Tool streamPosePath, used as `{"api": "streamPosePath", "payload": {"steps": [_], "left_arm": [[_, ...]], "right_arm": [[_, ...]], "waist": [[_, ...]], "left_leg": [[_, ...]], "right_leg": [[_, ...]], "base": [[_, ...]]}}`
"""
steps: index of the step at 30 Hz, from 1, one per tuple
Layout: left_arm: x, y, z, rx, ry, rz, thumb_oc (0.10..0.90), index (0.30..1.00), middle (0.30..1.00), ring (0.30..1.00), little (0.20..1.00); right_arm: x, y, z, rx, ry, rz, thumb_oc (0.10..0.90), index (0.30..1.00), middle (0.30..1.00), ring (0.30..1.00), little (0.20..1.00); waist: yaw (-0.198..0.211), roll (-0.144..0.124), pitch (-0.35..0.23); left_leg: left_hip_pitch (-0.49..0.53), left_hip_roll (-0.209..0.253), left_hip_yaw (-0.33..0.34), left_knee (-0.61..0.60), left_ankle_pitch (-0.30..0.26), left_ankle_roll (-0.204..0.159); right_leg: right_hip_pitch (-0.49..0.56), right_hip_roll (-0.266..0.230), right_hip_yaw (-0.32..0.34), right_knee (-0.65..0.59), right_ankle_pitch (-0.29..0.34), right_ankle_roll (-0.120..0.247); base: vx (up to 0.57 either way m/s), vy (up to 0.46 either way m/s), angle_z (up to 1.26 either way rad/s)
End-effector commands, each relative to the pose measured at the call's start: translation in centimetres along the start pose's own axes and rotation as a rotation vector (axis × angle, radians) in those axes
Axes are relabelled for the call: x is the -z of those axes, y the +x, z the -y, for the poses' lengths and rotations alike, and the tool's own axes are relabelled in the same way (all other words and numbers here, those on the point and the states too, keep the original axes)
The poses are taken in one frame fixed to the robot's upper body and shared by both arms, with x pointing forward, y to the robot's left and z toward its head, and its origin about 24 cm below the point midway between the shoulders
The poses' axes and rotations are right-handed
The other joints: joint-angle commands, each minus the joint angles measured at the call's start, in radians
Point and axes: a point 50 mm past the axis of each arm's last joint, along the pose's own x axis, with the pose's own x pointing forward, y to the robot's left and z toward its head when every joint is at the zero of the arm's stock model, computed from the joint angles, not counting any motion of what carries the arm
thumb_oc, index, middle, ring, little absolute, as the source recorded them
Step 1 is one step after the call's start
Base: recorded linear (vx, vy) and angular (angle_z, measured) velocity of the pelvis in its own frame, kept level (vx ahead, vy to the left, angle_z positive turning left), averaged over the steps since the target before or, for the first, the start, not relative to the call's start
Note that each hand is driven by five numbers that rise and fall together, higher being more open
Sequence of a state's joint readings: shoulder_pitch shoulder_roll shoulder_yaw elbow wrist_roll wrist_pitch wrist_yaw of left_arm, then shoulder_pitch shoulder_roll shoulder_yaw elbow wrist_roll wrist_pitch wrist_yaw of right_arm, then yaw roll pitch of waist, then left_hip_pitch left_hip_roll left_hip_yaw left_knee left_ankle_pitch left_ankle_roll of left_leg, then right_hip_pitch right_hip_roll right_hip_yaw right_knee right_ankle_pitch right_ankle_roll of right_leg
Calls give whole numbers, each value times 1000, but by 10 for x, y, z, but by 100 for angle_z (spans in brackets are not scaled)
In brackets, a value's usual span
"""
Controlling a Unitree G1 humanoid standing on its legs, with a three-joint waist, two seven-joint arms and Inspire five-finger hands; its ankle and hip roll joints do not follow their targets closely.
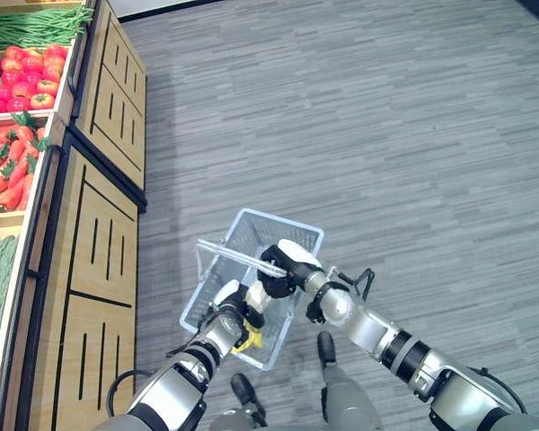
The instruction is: Get the vegetables into the basket
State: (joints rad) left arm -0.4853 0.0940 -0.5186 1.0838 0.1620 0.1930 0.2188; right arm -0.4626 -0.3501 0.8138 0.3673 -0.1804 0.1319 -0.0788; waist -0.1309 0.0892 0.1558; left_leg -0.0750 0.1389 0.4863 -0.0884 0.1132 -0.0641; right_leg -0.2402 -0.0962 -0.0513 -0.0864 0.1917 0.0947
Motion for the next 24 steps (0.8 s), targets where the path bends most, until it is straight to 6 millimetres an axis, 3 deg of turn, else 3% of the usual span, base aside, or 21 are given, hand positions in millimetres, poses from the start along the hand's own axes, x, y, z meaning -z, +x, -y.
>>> {"api": "streamPosePath", "payload": {"steps": [1,11,15,20,24], "left_arm": [[-31,7,-23,-80,118,88,900,1000,1000,1000,1000],[-24,5,-12,-44,109,82,900,1000,1000,1000,1000],[-28,-1,3,55,25,147,900,1000,1000,1000,1000],[-17,-4,11,85,9,135,900,1000,1000,1000,1000],[-6,-7,16,121,77,143,900,1000,1000,1000,1000]], "right_arm": [[-104,14,34,116,17,457,400,300,300,300,300],[-91,18,27,102,19,392,400,300,300,300,300],[-72,19,29,109,41,314,400,300,300,300,300],[-55,19,26,105,54,246,400,300,300,300,300],[-22,16,26,127,87,115,400,300,300,300,300]], "waist": [[-12,0,-13],[-4,-3,-24],[9,-6,-40],[24,-16,-59],[39,-26,-86]], "left_leg": [[-26,55,-55,13,42,-76],[-5,56,-59,16,36,-75],[11,54,-73,16,30,-72],[38,54,-90,15,20,-69],[76,50,-105,11,4,-65]], "right_leg": [[57,-25,-7,23,-51,57],[80,-21,-14,25,-62,53],[106,-21,-27,29,-72,51],[143,-24,-40,33,-86,50],[191,-29,-57,37,-101,50]], "base": [[0,0,0],[0,0,0],[17,-2,3],[42,-3,9],[56,12,14]]}}
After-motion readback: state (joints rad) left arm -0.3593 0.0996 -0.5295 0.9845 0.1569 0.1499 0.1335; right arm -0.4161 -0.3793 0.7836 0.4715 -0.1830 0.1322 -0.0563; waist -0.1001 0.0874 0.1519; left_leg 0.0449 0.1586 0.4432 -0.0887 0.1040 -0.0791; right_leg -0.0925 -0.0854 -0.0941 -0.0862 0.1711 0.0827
